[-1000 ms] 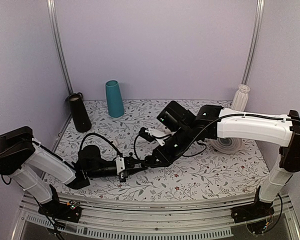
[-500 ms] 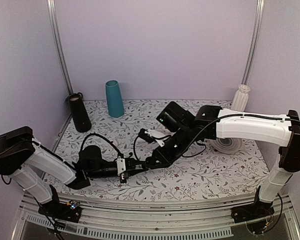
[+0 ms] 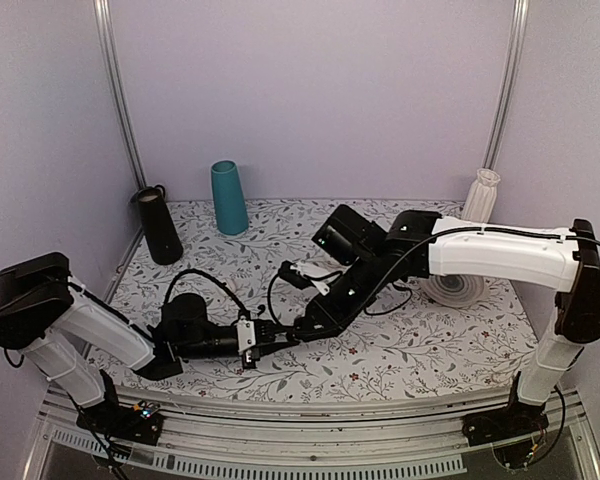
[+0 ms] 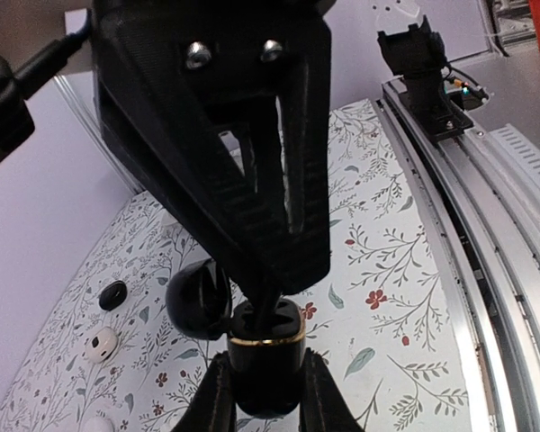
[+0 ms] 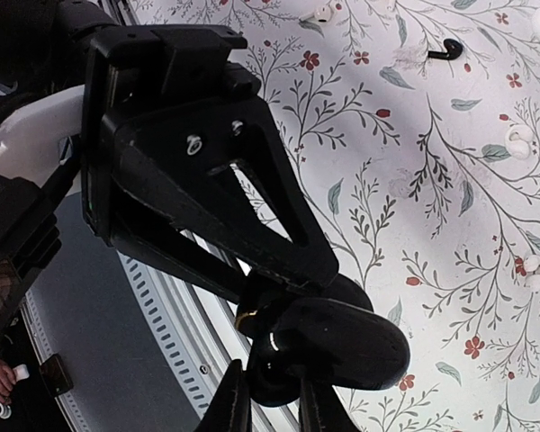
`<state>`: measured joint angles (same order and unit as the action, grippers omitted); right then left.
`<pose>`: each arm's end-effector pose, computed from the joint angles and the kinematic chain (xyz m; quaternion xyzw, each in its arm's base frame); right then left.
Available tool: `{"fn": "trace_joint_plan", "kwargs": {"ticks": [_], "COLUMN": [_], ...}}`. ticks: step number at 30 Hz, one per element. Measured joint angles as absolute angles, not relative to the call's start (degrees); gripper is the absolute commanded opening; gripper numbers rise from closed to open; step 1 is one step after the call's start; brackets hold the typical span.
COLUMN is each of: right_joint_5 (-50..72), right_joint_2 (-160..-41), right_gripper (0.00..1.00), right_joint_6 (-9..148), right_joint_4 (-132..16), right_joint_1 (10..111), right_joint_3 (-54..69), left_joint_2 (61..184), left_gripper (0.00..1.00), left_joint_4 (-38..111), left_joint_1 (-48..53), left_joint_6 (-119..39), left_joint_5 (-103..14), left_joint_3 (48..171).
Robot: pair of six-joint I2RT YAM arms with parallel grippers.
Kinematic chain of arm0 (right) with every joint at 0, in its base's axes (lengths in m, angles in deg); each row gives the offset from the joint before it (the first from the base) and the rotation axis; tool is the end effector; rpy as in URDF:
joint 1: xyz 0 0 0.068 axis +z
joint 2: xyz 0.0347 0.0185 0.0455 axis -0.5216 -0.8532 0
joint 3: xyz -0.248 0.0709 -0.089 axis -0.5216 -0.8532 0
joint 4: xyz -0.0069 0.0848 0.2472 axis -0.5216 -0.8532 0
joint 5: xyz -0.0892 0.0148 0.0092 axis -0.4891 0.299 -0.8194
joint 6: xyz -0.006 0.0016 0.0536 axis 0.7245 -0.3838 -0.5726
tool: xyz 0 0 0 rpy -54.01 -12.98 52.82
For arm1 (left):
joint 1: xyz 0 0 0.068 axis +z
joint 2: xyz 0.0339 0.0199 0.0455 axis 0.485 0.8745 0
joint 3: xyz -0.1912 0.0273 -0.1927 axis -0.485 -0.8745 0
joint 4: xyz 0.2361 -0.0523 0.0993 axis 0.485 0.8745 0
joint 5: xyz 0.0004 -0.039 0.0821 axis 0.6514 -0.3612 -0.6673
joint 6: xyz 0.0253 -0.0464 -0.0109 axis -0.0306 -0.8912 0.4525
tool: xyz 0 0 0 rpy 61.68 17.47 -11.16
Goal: Insert the wireless bluetooth earbuds into the charging case
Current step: Insert the left earbud into the left side groove of the charging case.
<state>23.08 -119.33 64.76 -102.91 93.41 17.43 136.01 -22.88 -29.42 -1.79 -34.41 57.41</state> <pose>0.1633 0.3327 0.2791 -0.4476 0.8398 0.2889 0.1047 0.1297 -0.2326 0.1555 0.5803 0.4753 -0.2907 0.5940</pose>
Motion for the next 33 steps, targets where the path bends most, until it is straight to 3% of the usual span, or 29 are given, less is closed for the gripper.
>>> {"fn": "trace_joint_plan", "kwargs": {"ticks": [33], "right_joint_5": [28.3], "right_joint_2": [-124.4], "right_gripper": [0.11], "right_joint_6": [60.8], "right_joint_4": [-110.4], "right_joint_1": [91.3], "right_joint_3": [23.6], "left_joint_2": [142.7], "left_gripper": [0.00], "left_joint_4": [-31.8], "left_joint_1": [-31.1], "left_joint_6": [-5.5], "left_joint_5": [-36.9], "left_joint_3": [57.7]}}
